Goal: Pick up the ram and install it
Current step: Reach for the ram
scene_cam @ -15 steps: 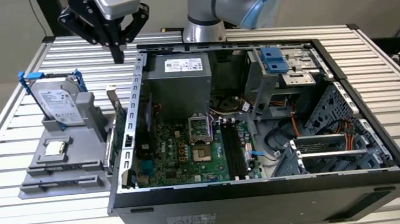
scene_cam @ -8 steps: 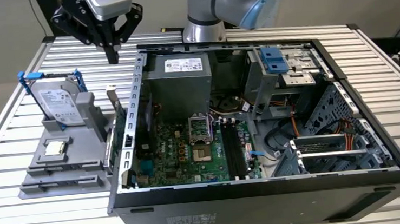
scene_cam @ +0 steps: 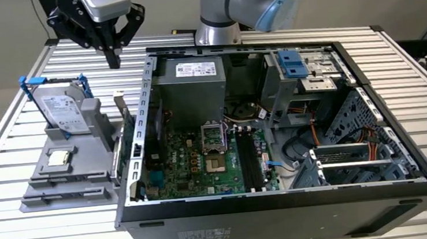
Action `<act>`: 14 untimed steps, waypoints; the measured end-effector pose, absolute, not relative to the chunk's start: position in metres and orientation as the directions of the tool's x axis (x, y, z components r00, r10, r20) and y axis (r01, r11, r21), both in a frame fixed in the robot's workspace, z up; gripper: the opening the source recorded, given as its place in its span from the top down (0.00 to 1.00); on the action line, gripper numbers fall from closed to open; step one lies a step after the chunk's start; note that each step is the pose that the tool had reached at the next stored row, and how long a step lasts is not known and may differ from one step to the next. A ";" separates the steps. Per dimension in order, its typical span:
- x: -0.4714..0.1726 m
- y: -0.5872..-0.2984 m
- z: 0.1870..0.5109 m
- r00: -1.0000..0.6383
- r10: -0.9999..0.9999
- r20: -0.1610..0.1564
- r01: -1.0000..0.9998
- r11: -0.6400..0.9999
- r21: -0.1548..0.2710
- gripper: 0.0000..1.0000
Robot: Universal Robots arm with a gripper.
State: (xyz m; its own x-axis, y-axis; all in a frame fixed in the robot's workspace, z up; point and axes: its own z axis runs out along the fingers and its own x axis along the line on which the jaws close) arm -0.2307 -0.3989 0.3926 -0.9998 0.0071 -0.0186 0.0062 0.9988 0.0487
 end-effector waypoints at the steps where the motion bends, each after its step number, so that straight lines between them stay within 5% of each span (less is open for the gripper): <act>1: -0.232 -0.399 0.393 -1.000 0.007 -0.019 0.006 0.999 0.049 1.00; 14: -0.247 -0.399 0.392 -1.000 0.002 -0.019 0.001 0.999 0.049 1.00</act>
